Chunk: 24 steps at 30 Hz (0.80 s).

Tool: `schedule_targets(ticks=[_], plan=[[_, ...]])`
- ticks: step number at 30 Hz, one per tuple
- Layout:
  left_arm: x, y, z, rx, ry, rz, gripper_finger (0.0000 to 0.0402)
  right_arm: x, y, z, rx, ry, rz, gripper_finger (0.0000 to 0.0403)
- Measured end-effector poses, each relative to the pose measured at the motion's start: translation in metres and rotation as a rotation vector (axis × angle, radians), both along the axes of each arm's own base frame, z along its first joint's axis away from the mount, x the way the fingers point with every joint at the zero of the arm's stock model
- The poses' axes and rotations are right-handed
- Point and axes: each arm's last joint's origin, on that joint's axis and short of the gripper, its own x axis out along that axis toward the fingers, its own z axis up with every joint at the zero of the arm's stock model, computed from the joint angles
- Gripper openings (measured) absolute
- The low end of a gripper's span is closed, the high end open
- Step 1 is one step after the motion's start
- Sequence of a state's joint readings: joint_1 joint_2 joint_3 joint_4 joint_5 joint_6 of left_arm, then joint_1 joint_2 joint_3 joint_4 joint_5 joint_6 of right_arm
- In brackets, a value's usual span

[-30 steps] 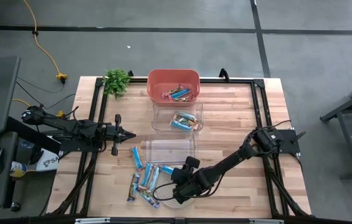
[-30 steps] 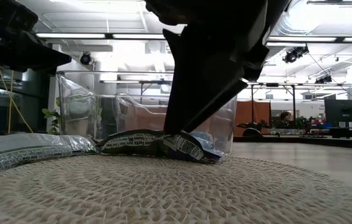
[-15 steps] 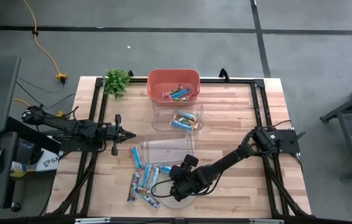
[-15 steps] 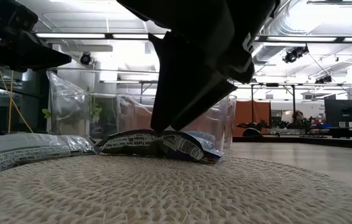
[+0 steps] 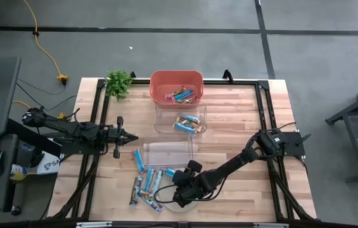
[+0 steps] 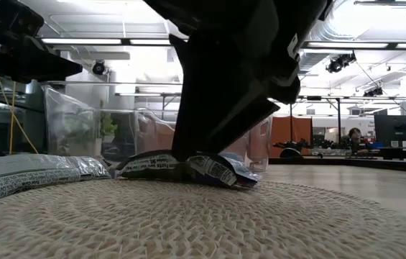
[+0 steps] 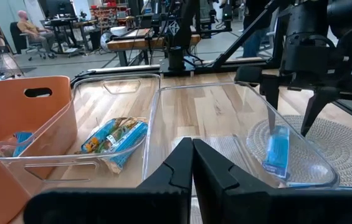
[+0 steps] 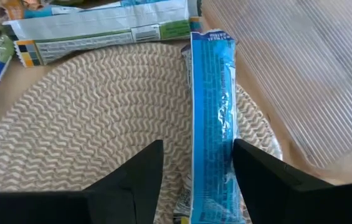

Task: Pick and place Granola Bars by type
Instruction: Put the blue granola bar into the bottom transparent bin

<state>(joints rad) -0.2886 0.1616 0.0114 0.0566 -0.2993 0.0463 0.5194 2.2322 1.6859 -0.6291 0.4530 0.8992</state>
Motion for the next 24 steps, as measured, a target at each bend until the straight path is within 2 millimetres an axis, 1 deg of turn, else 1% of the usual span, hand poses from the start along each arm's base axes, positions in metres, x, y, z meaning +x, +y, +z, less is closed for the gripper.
schedule_targets(ticks=[18, 21, 24], plan=[[0.0000, 0.0000, 0.0001, 0.000, -0.001, 0.000, 0.0007, -0.0025, -0.0011, -0.0014, 0.013, 0.024, -0.033, 0.0176], [0.0000, 0.0000, 0.0001, 0.000, -0.001, 0.000, 0.0007, -0.0026, -0.0012, -0.0015, 0.026, 0.036, -0.027, 0.0166], [0.0000, 0.0000, 0.0001, 0.000, -0.001, 0.000, 0.0007, -0.0027, -0.0016, -0.0016, 0.028, 0.041, -0.026, 0.0145]])
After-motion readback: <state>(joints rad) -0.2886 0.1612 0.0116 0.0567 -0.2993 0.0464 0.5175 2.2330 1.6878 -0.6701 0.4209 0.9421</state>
